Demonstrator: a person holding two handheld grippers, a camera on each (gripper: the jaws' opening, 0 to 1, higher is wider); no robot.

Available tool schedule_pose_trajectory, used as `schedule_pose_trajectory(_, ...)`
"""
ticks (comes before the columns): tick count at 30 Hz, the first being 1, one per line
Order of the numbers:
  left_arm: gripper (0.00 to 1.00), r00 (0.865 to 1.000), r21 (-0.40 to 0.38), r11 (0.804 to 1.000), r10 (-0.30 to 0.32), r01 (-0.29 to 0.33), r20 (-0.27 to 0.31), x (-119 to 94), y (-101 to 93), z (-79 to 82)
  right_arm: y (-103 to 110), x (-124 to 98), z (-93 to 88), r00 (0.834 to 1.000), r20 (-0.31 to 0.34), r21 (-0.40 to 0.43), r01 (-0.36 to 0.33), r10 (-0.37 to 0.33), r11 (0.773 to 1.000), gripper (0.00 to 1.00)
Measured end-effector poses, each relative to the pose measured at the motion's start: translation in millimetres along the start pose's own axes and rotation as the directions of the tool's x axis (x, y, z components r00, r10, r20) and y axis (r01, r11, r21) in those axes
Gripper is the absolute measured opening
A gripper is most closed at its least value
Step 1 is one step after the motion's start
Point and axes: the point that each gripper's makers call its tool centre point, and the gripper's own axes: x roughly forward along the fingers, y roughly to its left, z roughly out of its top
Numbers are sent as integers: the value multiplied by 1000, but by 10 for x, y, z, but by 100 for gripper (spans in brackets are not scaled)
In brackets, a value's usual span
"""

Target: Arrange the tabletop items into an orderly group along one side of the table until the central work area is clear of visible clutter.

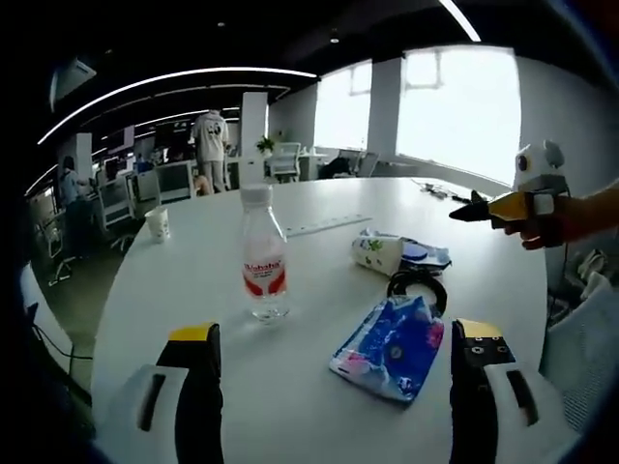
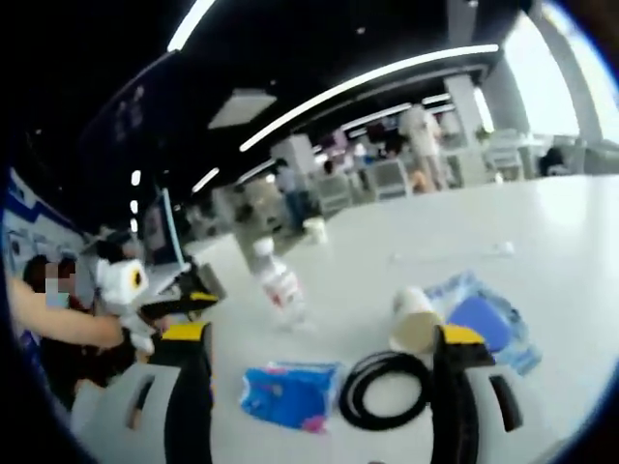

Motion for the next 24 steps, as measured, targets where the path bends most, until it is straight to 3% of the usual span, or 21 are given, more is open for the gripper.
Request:
schedule_pose_trajectory(14,100,997,50,996,-72,72,4,-222,-187,45,-38,-490,-22,992,62,-6,108,-107,994,92)
schedule_pose_trajectory(18,100,998,47,997,-64,64,-2,-267,-267,50,-50,-606,-8,993,70,-13,100,-99,995,92)
schedule_pose_trajectory(21,100,998,69,996,-58,60,-38,-285,-317,34,-126,-686,56,991,89,17,96,-97,995,92)
schedule_pose_trajectory(24,100,999,37,998,-44,45,-32,-336,-369,97,-207,-742,141,990,103,25,90,-92,996,92)
